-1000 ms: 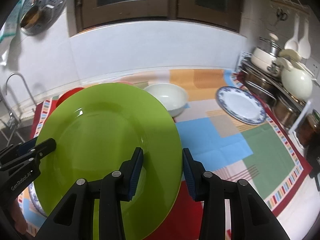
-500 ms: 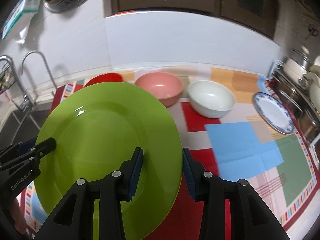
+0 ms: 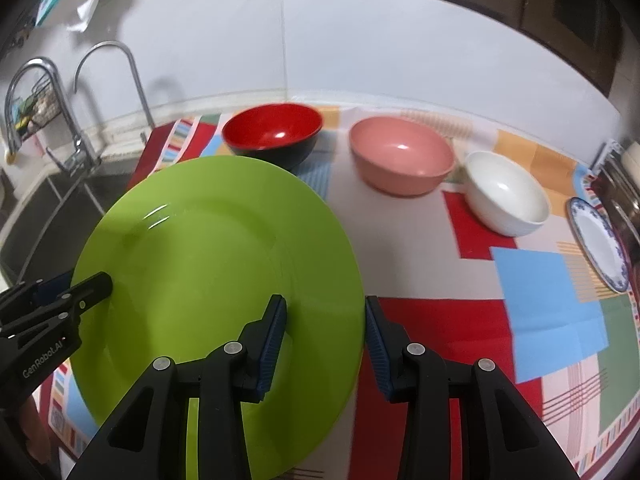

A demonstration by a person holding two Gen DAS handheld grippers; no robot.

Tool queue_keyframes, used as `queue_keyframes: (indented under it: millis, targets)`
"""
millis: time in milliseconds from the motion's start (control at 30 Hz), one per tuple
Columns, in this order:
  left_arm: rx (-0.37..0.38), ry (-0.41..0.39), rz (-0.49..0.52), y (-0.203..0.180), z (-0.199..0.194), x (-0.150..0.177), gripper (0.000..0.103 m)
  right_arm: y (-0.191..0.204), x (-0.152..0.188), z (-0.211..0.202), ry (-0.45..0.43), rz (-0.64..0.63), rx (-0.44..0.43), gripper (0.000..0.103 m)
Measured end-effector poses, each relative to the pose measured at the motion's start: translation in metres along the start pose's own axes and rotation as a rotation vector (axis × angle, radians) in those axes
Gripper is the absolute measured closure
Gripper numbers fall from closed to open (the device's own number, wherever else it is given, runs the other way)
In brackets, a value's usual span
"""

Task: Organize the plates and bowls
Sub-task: 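Lower the lime-green plate onto the cloth beside the sink and open both grippers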

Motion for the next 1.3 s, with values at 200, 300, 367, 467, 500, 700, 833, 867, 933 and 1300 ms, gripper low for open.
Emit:
queue_keyframes:
  millis: [200,300,367,467,500,700,833,867,933,1300]
  targets:
    - [-0.015,0.038,-0.01,0.007,0.013,0.007,0.064,0.011,0.005,0.016,0.043,-0.015,-0.019,0.063]
    - [-0.022,0.052,-0.011,0.01,0.019,0.009,0.064,0.014,0.008,0.024,0.067,-0.017,-0.027,0.063]
    - [-0.023,0.059,-0.013,0.011,0.021,0.01,0.064,0.015,0.01,0.029,0.083,-0.016,-0.032,0.063]
    - [-0.024,0.069,-0.018,0.012,0.024,0.012,0.064,0.017,0.011,0.034,0.098,-0.017,-0.033,0.063]
    - [-0.025,0.071,-0.019,0.013,0.025,0.012,0.064,0.018,0.012,0.035,0.102,-0.018,-0.032,0.063]
    - [-0.032,0.086,-0.024,0.016,0.03,0.016,0.064,0.02,0.013,0.04,0.12,-0.023,-0.033,0.063]
    - [-0.037,0.09,-0.025,0.017,0.032,0.018,0.064,0.022,0.014,0.041,0.125,-0.028,-0.03,0.063]
    - [-0.036,0.092,-0.025,0.017,0.032,0.018,0.064,0.022,0.015,0.041,0.125,-0.031,-0.029,0.063]
    - [-0.035,0.1,-0.028,0.017,0.034,0.02,0.064,0.023,0.015,0.041,0.124,-0.033,-0.028,0.062]
    - [-0.054,0.071,-0.025,0.017,0.029,0.017,0.046,0.025,0.015,0.041,0.123,-0.039,-0.023,0.051]
Point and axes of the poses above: each gripper's, at about its wrist camera, not at the fingertips, and z roughly the way its jaws point, y to its left, x to its underside, the point moved 8 cm from there along z, roughly the way its jaws point, and after that the axes turned 2 degrees about y, right-handed, at the moved point
